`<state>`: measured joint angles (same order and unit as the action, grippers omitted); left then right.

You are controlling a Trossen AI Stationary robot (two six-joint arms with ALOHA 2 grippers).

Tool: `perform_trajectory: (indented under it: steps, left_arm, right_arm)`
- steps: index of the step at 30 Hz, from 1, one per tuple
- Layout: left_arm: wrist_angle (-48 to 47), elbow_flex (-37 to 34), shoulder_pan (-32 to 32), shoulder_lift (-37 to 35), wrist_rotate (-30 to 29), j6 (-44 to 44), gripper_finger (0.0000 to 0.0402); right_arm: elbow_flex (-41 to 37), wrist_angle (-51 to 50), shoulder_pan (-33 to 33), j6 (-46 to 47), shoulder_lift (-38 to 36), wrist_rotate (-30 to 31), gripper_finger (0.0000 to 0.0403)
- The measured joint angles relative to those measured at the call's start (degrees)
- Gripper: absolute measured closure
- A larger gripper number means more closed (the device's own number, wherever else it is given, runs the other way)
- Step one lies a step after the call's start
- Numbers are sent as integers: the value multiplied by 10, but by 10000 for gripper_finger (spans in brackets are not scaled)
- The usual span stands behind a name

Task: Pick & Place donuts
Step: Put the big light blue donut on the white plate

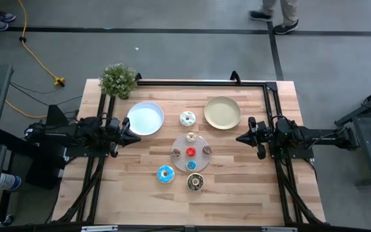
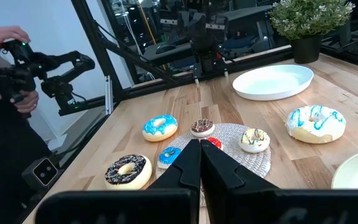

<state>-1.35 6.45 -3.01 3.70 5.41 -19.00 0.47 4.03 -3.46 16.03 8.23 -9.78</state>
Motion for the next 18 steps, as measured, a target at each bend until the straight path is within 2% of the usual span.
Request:
perform_trajectory:
  steps: [6,13,18]
  left_arm:
    - [-88,100,0,87,-10,50,401]
    - [-227,255,0,238,-10,58,401]
    - [-356,377,0,352,13,58,401]
  right_arm:
    - [0,0,0,0,0,0,402]
    - [0,0,0,0,0,0,402]
    - [0,0,0,0,0,0,402]
